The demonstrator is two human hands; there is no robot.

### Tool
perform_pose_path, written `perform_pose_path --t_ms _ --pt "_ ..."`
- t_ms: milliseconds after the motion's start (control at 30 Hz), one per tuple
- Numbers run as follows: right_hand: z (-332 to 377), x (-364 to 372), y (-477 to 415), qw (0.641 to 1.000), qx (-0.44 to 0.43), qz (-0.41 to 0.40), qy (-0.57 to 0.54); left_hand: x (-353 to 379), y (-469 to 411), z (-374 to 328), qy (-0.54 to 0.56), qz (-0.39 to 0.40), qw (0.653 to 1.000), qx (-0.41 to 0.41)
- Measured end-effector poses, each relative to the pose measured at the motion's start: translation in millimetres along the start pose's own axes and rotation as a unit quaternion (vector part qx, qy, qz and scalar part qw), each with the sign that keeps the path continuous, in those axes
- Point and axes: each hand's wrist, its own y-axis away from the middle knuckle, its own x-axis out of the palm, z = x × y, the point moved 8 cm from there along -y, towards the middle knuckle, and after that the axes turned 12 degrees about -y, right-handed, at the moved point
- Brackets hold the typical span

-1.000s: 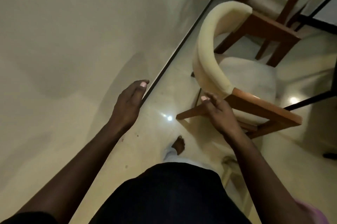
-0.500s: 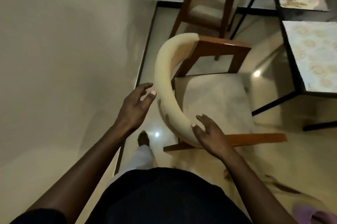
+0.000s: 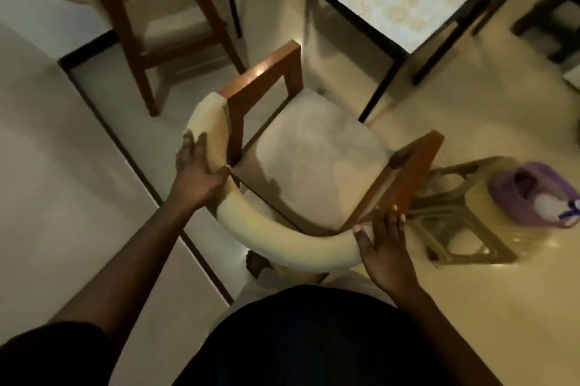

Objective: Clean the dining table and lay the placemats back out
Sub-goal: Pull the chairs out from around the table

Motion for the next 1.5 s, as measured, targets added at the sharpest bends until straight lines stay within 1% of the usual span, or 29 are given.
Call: perform_pose_path --t_ms 100,167,233,367,467,600,733,833,967,1100,1200,1367,1500 --pt "5 5 9 0.985 0.071 -0.094 -0.124 -2 -24 4 -0.032 -0.020 0.999 0.000" --pt "1 9 7 0.971 0.111 -0.120 -0.176 -6 -38 6 -0.042 -0.030 0.999 -0.010" --pt "-5 12 3 0.957 0.148 -0.129 -0.215 -10 -50 6 -0.037 -0.032 0.999 -0.020" --pt "-12 11 -3 0.940 0.192 -0.135 -0.248 -20 -75 4 -0.061 -0.042 0.996 -0.043" --pt "-10 8 -5 0.925 0.220 -0.156 -0.266 -27 -99 -1 -0.070 -0.038 0.996 -0.034" --pt "-8 6 -4 0.906 0.255 -0.194 -0.277 -29 -138 -10 -0.080 -0.007 0.997 -0.007" --pt "-13 8 -5 0.872 0.301 -0.235 -0.305 -29 -182 -20 -0.085 0.026 0.996 0.033" --pt "-3 9 -2 0.840 0.343 -0.293 -0.302 -27 -214 -33 -0.064 0.067 0.994 0.063" --pt "7 5 2 0.831 0.390 -0.301 -0.257 -23 -229 -36 -0.054 0.092 0.991 0.079" --pt "10 8 3 0.827 0.405 -0.300 -0.250 -23 -230 -33 -0.050 0.098 0.991 0.075" --pt "6 9 2 0.827 0.408 -0.297 -0.249 -23 -233 -33 -0.043 0.104 0.991 0.078" --pt "-7 6 -4 0.838 0.399 -0.267 -0.260 -21 -232 -34 -0.027 0.119 0.990 0.071" --pt "-9 2 -7 0.838 0.400 -0.257 -0.268 -17 -236 -37 -0.022 0.134 0.988 0.078"
